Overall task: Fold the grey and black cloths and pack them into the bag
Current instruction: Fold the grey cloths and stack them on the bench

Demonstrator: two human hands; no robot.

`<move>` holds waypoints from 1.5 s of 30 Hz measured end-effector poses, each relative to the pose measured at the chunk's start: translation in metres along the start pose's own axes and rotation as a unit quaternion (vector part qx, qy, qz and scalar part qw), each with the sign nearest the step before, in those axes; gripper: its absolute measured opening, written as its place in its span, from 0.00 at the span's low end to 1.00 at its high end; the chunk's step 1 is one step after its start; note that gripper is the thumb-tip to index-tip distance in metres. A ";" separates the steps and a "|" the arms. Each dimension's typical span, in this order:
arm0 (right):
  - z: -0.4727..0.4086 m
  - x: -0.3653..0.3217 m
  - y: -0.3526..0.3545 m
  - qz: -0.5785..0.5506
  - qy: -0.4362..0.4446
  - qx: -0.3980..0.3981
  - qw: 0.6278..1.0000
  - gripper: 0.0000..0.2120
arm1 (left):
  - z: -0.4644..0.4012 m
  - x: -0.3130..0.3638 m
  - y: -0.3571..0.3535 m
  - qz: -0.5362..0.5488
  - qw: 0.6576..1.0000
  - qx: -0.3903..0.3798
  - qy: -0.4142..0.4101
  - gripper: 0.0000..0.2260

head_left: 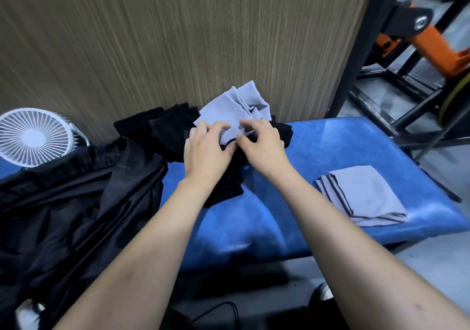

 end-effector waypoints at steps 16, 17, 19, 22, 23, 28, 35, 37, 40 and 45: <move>0.038 -0.052 0.026 -0.179 0.179 -0.009 0.967 0.17 | 0.021 0.010 0.037 0.149 0.989 0.010 -0.001 0.09; 0.038 -0.051 0.027 -0.166 0.183 -0.004 0.969 0.18 | 0.025 0.009 0.040 0.159 0.987 0.000 0.008 0.08; 0.039 -0.047 0.030 -0.134 0.185 0.005 0.973 0.23 | 0.033 0.010 0.046 0.183 0.983 -0.016 0.005 0.05; 0.038 -0.040 0.031 -0.078 0.171 0.014 0.982 0.29 | 0.042 0.010 0.054 0.243 0.969 -0.042 0.004 0.05; 0.037 -0.038 0.030 -0.057 0.164 0.013 0.985 0.29 | 0.045 0.009 0.056 0.264 0.963 -0.054 0.002 0.05; 0.037 -0.028 0.017 -0.022 0.139 -0.068 0.988 0.21 | 0.056 -0.001 0.071 0.329 0.942 -0.074 -0.001 0.04; 0.046 -0.029 0.001 0.018 0.134 -0.148 0.980 0.13 | 0.067 -0.028 0.094 0.372 0.925 -0.077 0.022 0.07; 0.051 -0.033 0.000 -0.011 0.131 -0.171 0.976 0.13 | 0.073 -0.034 0.099 0.374 0.924 -0.082 0.024 0.06; 0.059 -0.037 -0.003 -0.013 0.124 -0.201 0.972 0.15 | 0.079 -0.046 0.106 0.363 0.928 -0.081 0.022 0.06; 0.064 -0.032 -0.003 0.021 0.121 -0.209 0.970 0.11 | 0.086 -0.068 0.118 0.255 0.965 -0.061 0.000 0.08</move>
Point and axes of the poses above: each hand's wrist, its own z-axis away from the middle knuckle, its own y-axis out of the back of the hand, x = y × z, the point moved 9 cm from there along -z, towards the middle knuckle, and after that the axes turned 4 degrees about y, right-handed, at the moved point
